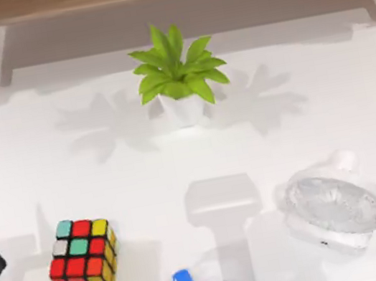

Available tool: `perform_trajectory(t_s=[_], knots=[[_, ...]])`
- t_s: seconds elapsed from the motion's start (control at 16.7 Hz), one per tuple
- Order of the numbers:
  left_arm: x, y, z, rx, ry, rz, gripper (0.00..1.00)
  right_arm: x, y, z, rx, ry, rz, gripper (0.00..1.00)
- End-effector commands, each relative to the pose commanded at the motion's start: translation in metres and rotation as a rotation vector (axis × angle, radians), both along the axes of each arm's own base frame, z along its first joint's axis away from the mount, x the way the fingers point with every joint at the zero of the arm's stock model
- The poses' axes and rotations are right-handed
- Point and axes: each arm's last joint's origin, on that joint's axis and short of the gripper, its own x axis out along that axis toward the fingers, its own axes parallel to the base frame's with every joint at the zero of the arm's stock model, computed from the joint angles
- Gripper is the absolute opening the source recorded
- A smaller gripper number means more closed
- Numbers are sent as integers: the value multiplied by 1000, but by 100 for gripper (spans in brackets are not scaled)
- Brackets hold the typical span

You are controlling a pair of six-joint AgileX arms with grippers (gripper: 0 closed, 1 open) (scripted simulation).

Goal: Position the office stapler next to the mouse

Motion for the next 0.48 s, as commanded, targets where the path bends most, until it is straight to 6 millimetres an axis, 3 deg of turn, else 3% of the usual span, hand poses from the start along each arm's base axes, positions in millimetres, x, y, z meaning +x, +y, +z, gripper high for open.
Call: perform_trajectory(t_s=[0.24, 0.48], knots=[[1, -2, -1, -22, 43, -16, 100, 0, 0, 0, 0, 0, 0, 100], [6, -13, 5, -130, 223, -97, 100, 0, 0, 0, 0, 0, 0, 100]])
